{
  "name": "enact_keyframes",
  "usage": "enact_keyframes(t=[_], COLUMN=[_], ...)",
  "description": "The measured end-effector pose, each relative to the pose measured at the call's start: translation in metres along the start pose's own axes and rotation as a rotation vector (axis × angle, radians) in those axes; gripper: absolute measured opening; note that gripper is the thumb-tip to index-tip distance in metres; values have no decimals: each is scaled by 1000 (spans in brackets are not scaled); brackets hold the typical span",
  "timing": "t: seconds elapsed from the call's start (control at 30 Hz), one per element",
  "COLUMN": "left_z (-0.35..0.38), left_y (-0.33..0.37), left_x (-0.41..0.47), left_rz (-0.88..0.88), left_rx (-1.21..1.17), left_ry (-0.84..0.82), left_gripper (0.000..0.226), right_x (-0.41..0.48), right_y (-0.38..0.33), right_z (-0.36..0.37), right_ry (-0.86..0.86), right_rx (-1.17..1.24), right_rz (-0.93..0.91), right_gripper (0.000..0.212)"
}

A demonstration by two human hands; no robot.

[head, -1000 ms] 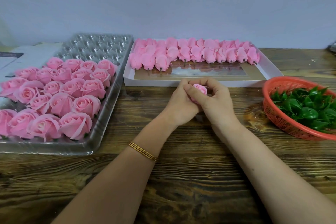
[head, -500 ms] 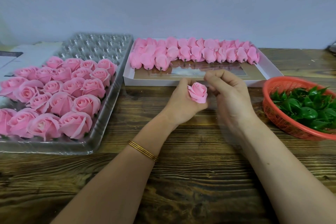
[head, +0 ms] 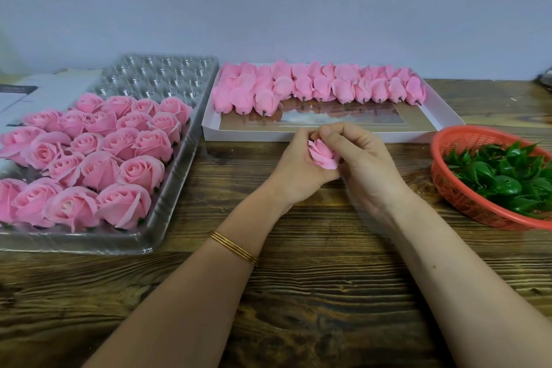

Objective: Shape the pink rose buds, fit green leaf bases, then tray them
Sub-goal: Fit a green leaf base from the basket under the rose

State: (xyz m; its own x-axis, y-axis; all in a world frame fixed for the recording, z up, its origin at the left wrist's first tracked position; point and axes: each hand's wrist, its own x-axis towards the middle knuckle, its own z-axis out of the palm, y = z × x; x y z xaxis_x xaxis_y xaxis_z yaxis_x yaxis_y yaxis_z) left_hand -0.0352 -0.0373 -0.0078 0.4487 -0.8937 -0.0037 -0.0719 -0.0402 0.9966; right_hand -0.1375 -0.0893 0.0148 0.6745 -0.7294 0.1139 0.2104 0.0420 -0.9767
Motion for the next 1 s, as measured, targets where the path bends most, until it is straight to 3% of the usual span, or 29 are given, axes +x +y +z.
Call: enact_keyframes(t=[0.23, 0.57, 0.87, 1.0], left_z=[0, -2, 0, 0], left_y=[-3, 5, 7, 6], left_x=[-5, -7, -9, -9], left_rz=[13, -41, -47, -37], left_rx=[-29, -173, -216, -192], left_ry=[26, 34, 47, 69], left_gripper=[57, 55, 61, 52], right_x=[1, 4, 5, 2], right_y=[2, 5, 3, 4], right_z=[1, 2, -2, 2], right_ry=[2, 107, 141, 121], right_rx=[-5, -115, 43, 24], right_rz=[31, 59, 37, 5], right_gripper=[17, 38, 30, 19])
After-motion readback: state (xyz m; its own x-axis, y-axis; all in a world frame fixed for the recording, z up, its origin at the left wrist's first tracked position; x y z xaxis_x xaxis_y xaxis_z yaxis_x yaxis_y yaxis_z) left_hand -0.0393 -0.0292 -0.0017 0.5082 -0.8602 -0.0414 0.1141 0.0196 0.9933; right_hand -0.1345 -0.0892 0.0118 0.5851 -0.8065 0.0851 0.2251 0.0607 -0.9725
